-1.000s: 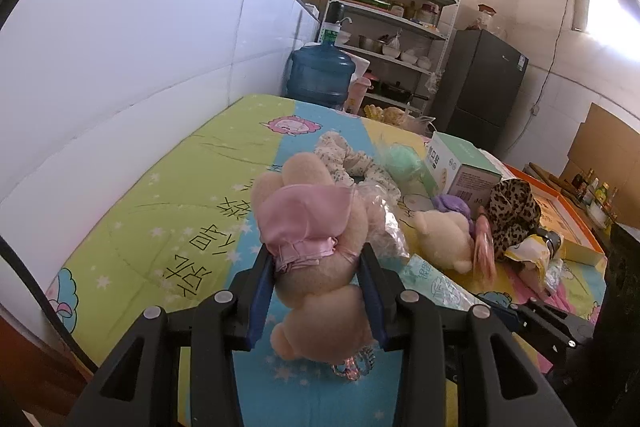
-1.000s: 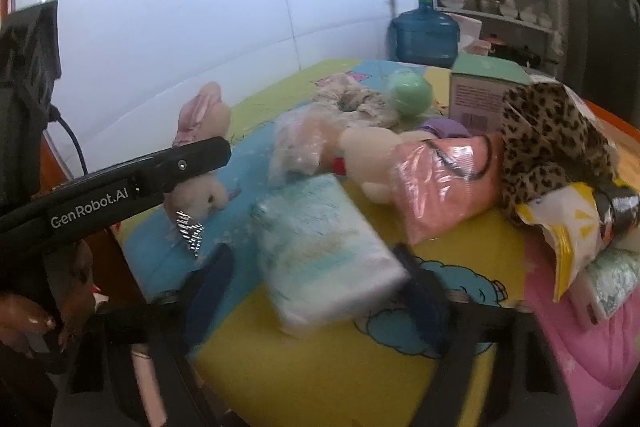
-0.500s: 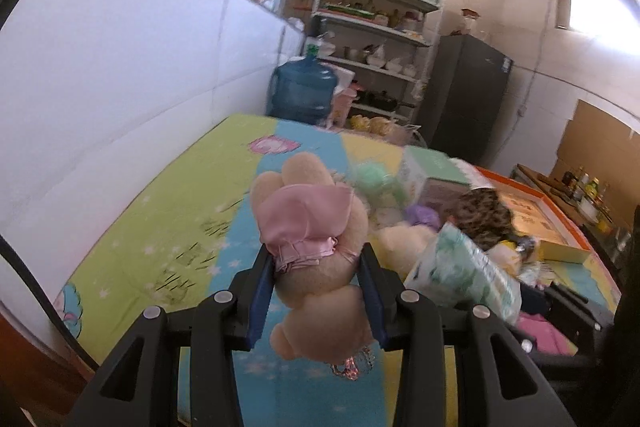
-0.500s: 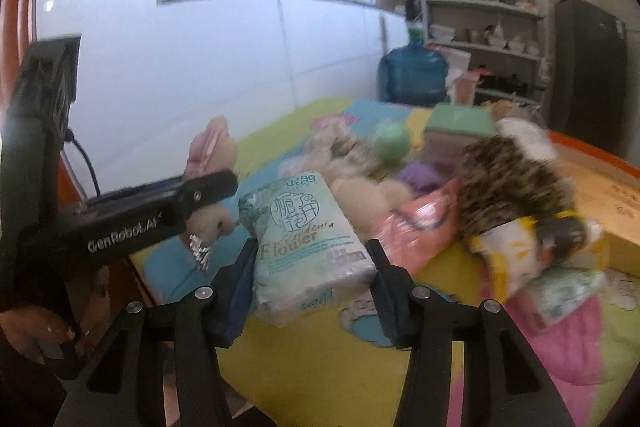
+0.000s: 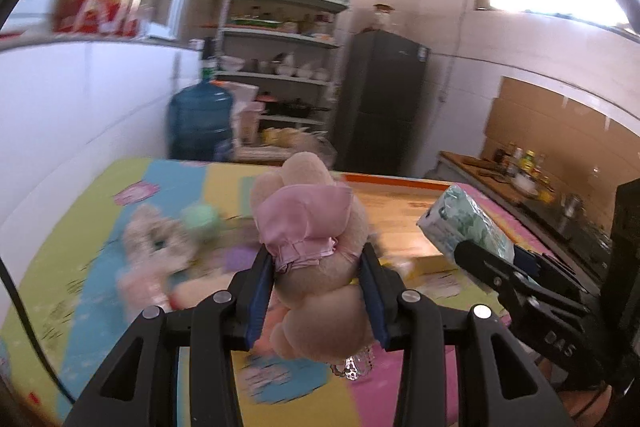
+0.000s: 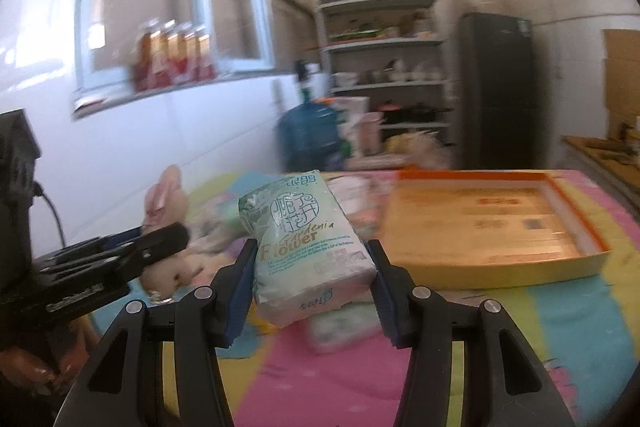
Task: Organize soft objects
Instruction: 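Carry the teddy bear and tissue pack into the wooden box and open both tools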
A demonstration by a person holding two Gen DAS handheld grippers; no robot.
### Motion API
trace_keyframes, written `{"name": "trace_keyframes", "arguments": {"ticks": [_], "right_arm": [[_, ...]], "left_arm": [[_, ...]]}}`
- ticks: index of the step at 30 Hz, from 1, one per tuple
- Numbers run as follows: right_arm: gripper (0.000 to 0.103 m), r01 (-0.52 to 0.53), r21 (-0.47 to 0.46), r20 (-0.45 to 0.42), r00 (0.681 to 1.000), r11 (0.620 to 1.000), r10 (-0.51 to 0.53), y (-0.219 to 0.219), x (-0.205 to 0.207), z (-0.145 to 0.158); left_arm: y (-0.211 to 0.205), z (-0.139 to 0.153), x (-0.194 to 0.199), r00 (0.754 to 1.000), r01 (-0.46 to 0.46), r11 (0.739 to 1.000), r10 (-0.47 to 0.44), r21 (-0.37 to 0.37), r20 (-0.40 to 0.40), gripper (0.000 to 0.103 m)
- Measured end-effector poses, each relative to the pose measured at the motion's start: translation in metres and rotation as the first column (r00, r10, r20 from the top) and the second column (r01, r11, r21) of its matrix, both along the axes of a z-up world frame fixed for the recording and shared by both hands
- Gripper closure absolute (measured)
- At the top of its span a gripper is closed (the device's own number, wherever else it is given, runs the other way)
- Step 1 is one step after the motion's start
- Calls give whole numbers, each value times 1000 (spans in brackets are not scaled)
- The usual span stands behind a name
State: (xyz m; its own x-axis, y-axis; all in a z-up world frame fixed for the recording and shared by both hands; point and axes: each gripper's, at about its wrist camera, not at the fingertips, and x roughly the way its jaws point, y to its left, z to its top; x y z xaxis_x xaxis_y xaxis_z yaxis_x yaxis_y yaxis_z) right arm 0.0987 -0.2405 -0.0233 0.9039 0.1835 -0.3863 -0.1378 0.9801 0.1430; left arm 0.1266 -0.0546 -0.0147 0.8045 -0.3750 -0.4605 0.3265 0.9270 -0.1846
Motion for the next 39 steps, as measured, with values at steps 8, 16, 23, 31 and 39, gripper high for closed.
{"name": "trace_keyframes", "arguments": {"ticks": [8, 16, 23, 31, 39], "right_arm": [[48, 190, 3, 14, 982, 982, -190, -94, 9, 4], [48, 274, 29, -36, 961, 961, -273, -174, 31, -7], [48, 292, 20, -127, 949, 956, -287, -215, 75, -22], [48, 287, 31, -252, 929, 957, -271, -230, 114, -47], [47, 291, 25, -291, 917, 956, -272, -232, 124, -57]], "left_arm": [[-91, 7, 36, 991, 124, 992, -125, -19, -50, 61], [-162, 1, 78, 984, 151, 989, -150, 5, -97, 61], [-208, -24, 120, 980, 110, 992, -99, 56, -172, 61], [-228, -55, 149, 961, 96, 991, -69, 89, -266, 61], [-234, -68, 157, 952, 98, 992, -70, 82, -299, 59]]}}
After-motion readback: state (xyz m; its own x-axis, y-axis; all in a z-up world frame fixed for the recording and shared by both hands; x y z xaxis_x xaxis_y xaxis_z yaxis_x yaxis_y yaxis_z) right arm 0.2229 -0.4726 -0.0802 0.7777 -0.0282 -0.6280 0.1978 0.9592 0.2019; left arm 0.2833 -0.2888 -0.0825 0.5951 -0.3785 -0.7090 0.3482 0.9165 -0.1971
